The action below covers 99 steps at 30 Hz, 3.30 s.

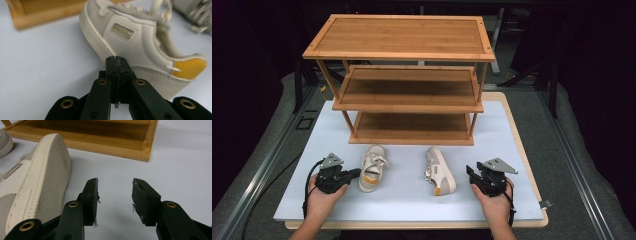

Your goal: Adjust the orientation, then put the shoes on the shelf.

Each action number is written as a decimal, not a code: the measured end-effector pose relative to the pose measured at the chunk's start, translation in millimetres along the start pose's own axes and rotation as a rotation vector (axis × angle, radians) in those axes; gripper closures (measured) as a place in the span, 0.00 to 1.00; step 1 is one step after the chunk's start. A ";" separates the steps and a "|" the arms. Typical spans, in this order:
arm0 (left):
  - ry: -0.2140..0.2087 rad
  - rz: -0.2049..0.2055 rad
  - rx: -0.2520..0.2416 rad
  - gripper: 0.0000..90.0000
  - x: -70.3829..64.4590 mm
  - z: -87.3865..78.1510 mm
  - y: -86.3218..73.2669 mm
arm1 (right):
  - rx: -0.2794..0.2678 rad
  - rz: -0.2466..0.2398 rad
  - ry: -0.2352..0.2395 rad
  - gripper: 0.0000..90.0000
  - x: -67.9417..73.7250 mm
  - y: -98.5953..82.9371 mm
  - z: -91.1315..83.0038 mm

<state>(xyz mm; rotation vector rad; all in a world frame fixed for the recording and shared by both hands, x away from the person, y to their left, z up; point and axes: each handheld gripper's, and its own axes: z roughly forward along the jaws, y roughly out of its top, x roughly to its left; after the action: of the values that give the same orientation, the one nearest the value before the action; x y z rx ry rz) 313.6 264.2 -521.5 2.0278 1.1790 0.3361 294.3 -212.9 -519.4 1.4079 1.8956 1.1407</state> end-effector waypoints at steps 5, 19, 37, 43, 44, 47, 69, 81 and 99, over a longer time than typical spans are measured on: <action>-0.025 -0.083 -0.013 0.97 12.6 1.5 -2.6 | -0.002 0.001 0.002 0.63 -0.8 0.1 -0.3; -0.002 -0.072 -0.110 0.82 7.3 -13.3 5.2 | 0.021 -0.050 0.055 0.86 10.6 4.6 -3.5; 0.013 -0.120 -0.155 0.54 11.6 -12.9 1.9 | 0.018 -0.181 0.202 0.97 56.9 8.1 -8.3; 0.017 -0.120 -0.158 0.53 11.2 -13.1 1.0 | 0.022 -0.162 0.177 0.97 50.7 8.5 -8.0; 0.017 -0.120 -0.158 0.53 11.2 -13.1 1.0 | 0.020 -0.153 0.174 0.97 48.6 8.4 -7.7; 0.014 -0.123 -0.157 0.53 11.4 -13.1 1.1 | 0.021 -0.124 0.163 0.97 41.5 8.1 -7.3; -0.034 -0.137 -0.181 0.55 8.2 -17.3 2.4 | 0.127 0.048 0.104 0.73 2.8 -0.9 6.9; -0.064 -0.123 -0.156 0.51 -6.3 1.0 4.8 | 0.027 0.072 0.161 0.58 21.0 2.7 8.1; -0.074 -0.155 -0.097 0.63 -38.9 29.5 16.6 | 0.089 0.198 0.234 0.67 47.4 3.3 26.8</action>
<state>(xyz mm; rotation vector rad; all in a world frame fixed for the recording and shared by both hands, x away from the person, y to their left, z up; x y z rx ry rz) 319.5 213.1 -524.3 1.8371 1.2410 0.2346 301.6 -159.3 -526.8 1.5996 2.0224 1.3824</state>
